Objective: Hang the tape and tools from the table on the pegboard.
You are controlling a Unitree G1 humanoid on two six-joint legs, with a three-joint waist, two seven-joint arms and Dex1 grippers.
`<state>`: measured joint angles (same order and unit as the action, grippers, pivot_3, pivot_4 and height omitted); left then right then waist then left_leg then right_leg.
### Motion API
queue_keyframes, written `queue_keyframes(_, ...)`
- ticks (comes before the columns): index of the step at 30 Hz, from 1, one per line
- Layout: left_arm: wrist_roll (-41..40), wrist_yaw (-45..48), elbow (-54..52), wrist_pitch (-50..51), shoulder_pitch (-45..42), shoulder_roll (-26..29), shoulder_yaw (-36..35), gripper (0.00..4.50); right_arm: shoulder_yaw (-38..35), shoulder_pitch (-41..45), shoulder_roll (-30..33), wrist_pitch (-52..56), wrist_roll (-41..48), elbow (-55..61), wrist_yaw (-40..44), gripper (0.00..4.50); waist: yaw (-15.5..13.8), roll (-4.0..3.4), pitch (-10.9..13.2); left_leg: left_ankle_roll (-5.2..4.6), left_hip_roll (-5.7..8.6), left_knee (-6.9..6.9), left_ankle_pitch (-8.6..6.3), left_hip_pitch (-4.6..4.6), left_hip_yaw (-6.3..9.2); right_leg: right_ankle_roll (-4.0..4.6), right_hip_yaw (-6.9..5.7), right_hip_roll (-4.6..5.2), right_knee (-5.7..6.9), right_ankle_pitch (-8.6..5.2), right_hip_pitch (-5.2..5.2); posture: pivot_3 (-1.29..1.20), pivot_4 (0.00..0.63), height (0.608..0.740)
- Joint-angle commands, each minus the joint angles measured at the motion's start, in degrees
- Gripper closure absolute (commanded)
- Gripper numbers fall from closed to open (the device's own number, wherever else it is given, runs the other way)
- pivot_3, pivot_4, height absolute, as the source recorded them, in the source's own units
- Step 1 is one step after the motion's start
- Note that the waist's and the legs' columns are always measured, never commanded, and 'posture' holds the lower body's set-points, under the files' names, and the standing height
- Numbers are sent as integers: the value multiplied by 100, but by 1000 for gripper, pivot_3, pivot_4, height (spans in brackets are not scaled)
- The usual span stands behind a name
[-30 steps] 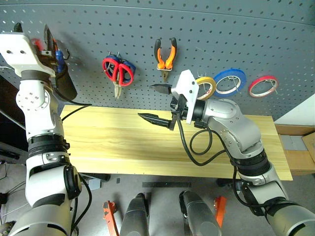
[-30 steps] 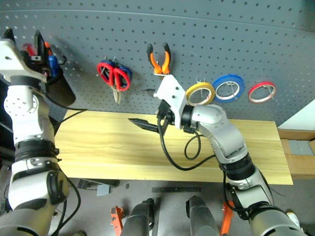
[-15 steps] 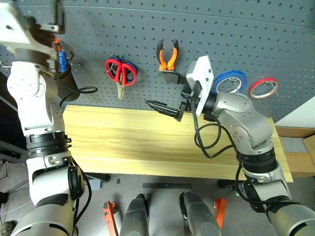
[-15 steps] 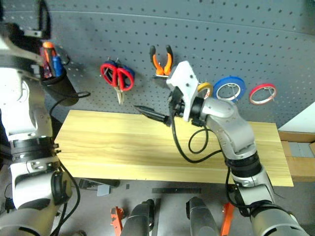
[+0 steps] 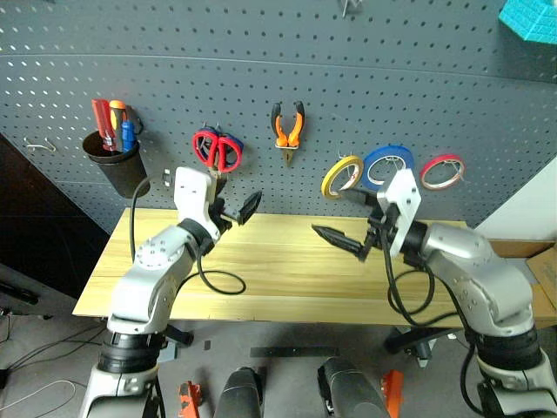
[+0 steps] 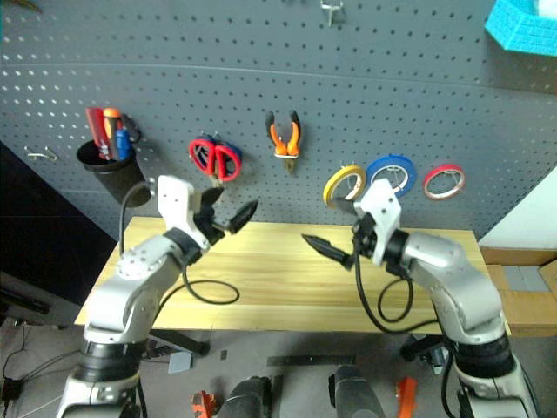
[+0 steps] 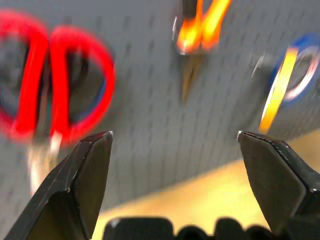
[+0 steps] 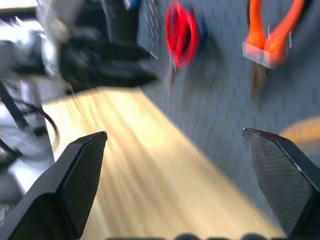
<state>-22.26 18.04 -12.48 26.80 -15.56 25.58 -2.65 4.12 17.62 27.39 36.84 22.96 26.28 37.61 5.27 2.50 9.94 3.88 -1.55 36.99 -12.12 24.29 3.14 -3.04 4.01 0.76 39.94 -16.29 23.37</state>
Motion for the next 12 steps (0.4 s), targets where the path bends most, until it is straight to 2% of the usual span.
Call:
queue_keyframes(1,323,-24,271,-379,319,-129,-30,238,-8,-330,-307,-1084,-658,-622,-537,0,2,-5,-79,-1,0,-3,-1,-36,-7,1,6,-3,-4,-1,-30,-105,40,740)
queue_keyframes(4,564,-149,701,-764,570,-345,-100,238,-38,-562,-541,-1916,-1163,-1448,-915,0,25,-20,-210,-5,-9,-2,3,-62,-13,5,10,-16,-29,1,-63,-104,33,740)
queue_keyframes(6,767,-268,966,-1021,635,-439,-152,238,-83,-625,-667,-2398,-1388,-2009,-1110,0,42,-30,-236,-5,-17,-14,2,-150,-13,-4,8,-24,-80,-3,-168,-100,26,740)
queue_keyframes(7,849,-378,1115,-1138,650,-497,-216,238,-100,-636,-730,-2648,-1498,-2304,-1225,0,42,-29,-268,-6,-18,-17,2,-161,-11,4,8,-27,-97,-2,-185,-96,23,740)
queue_keyframes(12,1196,-782,1610,-1609,652,-616,-448,238,-245,-607,-982,-3296,-1712,-3339,-1574,0,41,-34,-366,-6,-19,-15,2,-161,-12,-10,12,-27,-97,8,-189,-77,12,740)
